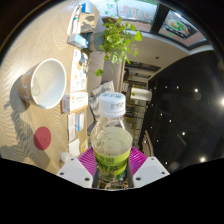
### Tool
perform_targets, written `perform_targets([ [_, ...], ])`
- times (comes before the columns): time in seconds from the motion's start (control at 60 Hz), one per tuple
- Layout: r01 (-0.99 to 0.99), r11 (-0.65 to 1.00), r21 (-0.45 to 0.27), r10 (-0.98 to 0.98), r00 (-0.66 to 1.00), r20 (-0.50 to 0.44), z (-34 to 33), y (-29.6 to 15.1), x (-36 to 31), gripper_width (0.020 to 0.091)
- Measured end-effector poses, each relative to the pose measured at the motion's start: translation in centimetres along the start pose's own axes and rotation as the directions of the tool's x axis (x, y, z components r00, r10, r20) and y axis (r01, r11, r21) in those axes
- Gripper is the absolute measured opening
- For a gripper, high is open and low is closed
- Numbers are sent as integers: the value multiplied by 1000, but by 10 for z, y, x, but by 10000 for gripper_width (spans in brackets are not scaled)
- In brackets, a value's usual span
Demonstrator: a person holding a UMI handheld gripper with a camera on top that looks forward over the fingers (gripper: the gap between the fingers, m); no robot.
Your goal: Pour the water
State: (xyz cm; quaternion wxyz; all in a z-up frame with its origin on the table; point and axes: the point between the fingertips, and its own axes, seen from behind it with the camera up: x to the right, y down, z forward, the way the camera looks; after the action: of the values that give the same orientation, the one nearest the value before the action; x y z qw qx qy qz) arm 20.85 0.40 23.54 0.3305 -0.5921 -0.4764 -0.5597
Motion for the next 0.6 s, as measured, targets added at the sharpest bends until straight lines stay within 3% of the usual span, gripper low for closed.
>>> perform_targets([
  [0.25, 327, 945, 19, -328, 945, 5, 5, -38, -26, 394],
  [0.45, 337, 941, 29, -338, 941, 17, 6, -41, -27, 393],
  [0.6, 169, 985, 47, -171, 984, 43, 2, -37, -16, 397],
])
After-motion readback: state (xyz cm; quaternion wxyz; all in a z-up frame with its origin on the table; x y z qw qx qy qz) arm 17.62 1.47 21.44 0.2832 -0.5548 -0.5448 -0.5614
